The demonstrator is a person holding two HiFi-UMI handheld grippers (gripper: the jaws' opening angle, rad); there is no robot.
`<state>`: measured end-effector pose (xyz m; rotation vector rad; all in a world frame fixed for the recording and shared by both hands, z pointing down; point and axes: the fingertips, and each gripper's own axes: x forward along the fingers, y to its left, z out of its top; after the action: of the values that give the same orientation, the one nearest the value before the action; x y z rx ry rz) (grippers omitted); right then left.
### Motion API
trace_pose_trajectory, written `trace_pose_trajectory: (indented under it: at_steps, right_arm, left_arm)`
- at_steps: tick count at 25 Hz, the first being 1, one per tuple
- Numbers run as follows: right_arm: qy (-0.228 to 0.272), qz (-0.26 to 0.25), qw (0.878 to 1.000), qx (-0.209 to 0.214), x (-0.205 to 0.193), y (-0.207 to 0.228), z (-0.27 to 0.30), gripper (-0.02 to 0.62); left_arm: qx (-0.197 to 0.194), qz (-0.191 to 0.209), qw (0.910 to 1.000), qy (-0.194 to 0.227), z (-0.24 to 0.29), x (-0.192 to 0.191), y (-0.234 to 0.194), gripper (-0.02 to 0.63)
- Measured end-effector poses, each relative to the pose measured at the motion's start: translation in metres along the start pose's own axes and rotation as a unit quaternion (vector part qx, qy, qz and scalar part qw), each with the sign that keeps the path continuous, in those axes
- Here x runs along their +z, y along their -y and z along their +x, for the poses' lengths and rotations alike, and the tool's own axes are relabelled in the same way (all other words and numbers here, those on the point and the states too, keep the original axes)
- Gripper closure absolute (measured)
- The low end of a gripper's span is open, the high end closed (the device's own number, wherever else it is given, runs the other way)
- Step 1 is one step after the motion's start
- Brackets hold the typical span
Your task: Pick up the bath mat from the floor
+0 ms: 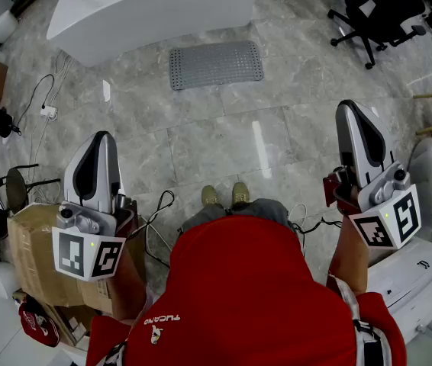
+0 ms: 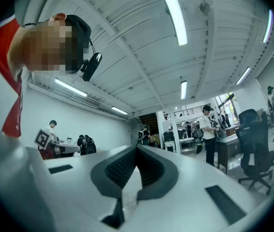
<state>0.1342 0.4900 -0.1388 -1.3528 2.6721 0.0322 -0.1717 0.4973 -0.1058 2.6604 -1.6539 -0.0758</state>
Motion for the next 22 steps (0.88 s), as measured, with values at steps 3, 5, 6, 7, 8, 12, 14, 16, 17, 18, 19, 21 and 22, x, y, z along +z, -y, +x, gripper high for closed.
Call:
trace_pose_trajectory:
  at_steps: [3,5,6,7,8,12,14,16,17,18,19,21,22]
  right_arm:
    - [-0.001,-0.001,1.0,-0.003,0.0,0.003,-0.002,0.595]
    - [-0.003,0.002,1.0,-0.007,-0.001,0.005,-0.004,0.594]
    - [-0.005,0.005,1.0,-0.009,-0.002,0.006,-0.004,0.594]
    - [-0.006,0.008,1.0,-0.011,-0.003,0.008,-0.005,0.594]
    - [-0.006,0.011,1.0,-0.012,-0.004,0.01,-0.006,0.594]
    - [-0.001,0.023,1.0,-0.014,-0.004,0.017,-0.008,0.594]
    - [0.002,0.022,1.0,-0.012,-0.002,0.019,-0.011,0.594]
    - [0.002,0.017,1.0,-0.01,-0.001,0.023,-0.013,0.594]
    - [0.003,0.015,1.0,-0.008,0.0,0.026,-0.014,0.594]
    - [0.003,0.013,1.0,-0.007,0.001,0.029,-0.015,0.594]
    - [0.003,0.011,1.0,-0.006,0.002,0.032,-0.016,0.594]
    - [0.004,0.009,1.0,-0.004,0.003,0.039,-0.02,0.594]
    - [0.005,0.007,1.0,-0.003,0.004,0.042,-0.022,0.594]
  left_arm:
    - [-0.001,0.0,1.0,-0.001,0.002,-0.001,0.002,0.601]
    - [-0.001,0.0,1.0,-0.001,0.002,-0.001,0.004,0.601]
    - [0.0,0.001,1.0,-0.001,0.002,-0.001,0.004,0.601]
    - [0.0,0.001,1.0,0.0,0.002,-0.001,0.005,0.601]
    - [0.001,0.001,1.0,0.0,0.002,-0.001,0.006,0.601]
    - [0.008,-0.001,1.0,0.0,0.002,0.0,0.005,0.601]
    - [0.013,-0.002,0.9999,0.0,0.001,0.0,0.004,0.601]
    - [0.017,-0.001,0.9998,0.0,0.001,0.0,0.005,0.601]
    - [0.02,0.0,0.9998,-0.001,0.001,0.0,0.006,0.601]
    - [0.023,0.001,0.9997,-0.002,0.002,0.001,0.007,0.601]
    - [0.026,0.002,0.9997,-0.003,0.003,0.001,0.008,0.601]
    - [0.031,0.005,0.9995,-0.003,0.005,0.003,0.011,0.601]
    - [0.034,0.007,0.9994,-0.003,0.006,0.004,0.012,0.601]
